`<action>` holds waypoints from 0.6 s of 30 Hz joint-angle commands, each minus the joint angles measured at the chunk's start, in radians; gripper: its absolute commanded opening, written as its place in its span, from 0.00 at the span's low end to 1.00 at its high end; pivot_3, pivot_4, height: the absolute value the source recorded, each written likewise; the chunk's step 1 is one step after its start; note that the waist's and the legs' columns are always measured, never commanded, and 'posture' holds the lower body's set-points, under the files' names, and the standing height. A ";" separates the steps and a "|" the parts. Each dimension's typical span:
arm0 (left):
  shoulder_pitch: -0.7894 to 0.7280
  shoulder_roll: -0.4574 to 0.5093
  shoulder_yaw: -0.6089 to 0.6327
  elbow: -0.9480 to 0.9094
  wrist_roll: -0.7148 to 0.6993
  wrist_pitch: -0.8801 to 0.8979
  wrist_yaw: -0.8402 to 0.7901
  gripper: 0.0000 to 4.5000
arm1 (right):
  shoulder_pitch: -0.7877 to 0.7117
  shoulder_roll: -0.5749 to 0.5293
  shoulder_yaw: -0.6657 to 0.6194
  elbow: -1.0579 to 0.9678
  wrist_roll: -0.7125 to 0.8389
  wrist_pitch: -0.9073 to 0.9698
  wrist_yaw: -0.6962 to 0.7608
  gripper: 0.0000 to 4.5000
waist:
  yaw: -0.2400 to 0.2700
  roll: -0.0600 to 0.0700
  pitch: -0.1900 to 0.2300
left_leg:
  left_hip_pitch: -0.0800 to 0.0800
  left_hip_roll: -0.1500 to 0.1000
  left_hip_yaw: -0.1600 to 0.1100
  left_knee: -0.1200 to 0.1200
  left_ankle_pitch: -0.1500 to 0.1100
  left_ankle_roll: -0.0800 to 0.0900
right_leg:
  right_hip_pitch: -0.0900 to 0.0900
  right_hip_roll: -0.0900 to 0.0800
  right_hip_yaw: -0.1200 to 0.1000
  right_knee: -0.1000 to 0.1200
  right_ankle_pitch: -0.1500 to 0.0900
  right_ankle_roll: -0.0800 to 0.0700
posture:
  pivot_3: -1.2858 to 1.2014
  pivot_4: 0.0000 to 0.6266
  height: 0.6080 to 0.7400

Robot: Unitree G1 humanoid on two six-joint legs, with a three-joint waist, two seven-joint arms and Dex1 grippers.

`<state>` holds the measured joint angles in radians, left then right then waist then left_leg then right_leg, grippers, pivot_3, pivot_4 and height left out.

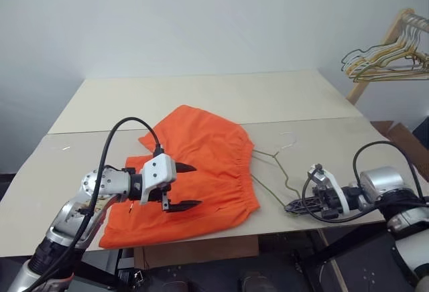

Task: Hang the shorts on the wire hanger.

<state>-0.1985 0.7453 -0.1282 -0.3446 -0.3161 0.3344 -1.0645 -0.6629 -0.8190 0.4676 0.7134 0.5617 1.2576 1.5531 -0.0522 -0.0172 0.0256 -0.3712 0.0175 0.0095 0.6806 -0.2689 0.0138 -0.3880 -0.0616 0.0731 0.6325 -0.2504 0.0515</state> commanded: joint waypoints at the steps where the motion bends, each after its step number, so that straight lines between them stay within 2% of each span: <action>1: -0.021 0.002 0.007 -0.022 0.006 -0.021 0.005 1.00 | -0.068 0.032 -0.070 0.075 -0.025 -0.035 0.006 0.00 | -0.001 0.000 0.000 | 0.000 0.000 0.000 0.000 0.000 0.000 | 0.000 0.000 0.000 0.000 0.000 0.000 | 0.50 0.00 1.00; 7: -0.029 -0.006 0.003 -0.016 0.009 -0.026 0.008 1.00 | -0.127 0.066 -0.211 0.231 -0.061 -0.064 -0.100 0.00 | 0.006 0.000 0.000 | -0.001 0.000 0.000 0.000 0.000 0.000 | 0.000 0.000 0.000 -0.001 0.000 0.000 | 0.50 0.00 1.00; 10: -0.031 -0.011 -0.003 -0.012 0.013 -0.029 0.009 1.00 | -0.125 0.062 -0.254 0.220 -0.072 -0.074 -0.108 0.00 | 0.007 0.000 0.000 | -0.001 0.000 0.000 0.000 0.000 0.000 | 0.000 0.000 0.000 0.000 0.000 0.000 | 0.50 0.00 1.00; 12: -0.035 -0.013 -0.006 -0.009 0.013 -0.030 0.008 1.00 | -0.114 0.057 -0.282 0.180 -0.077 -0.088 -0.127 0.00 | 0.005 0.000 0.000 | -0.001 0.000 0.000 0.000 0.000 0.000 | 0.000 0.000 0.000 0.000 0.000 0.000 | 0.49 0.00 1.00; 16: -0.059 -0.022 -0.012 0.012 0.020 -0.038 0.012 1.00 | -0.035 0.034 -0.313 -0.045 -0.129 -0.209 -0.236 0.00 | 0.003 0.001 0.000 | -0.001 0.000 0.000 0.000 0.000 0.000 | 0.000 0.000 0.000 0.000 0.000 0.000 | 0.49 0.00 1.00; 18: -0.078 -0.038 -0.011 0.030 0.030 -0.046 0.027 1.00 | -0.012 0.015 -0.341 -0.115 -0.126 -0.239 -0.236 0.00 | 0.002 0.001 0.000 | -0.001 0.000 0.000 0.000 0.000 0.000 | 0.000 0.000 0.000 0.000 0.000 0.000 | 0.48 0.00 1.00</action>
<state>-0.2453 0.7143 -0.1488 -0.3197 -0.2966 0.3115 -1.0543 -0.6647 -0.7710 0.1756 0.6717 0.4316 1.0593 1.3182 -0.0498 -0.0161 0.0254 -0.3721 0.0172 0.0094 0.6806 -0.2689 0.0137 -0.3884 -0.0618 0.0731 0.6323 -0.2503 0.0516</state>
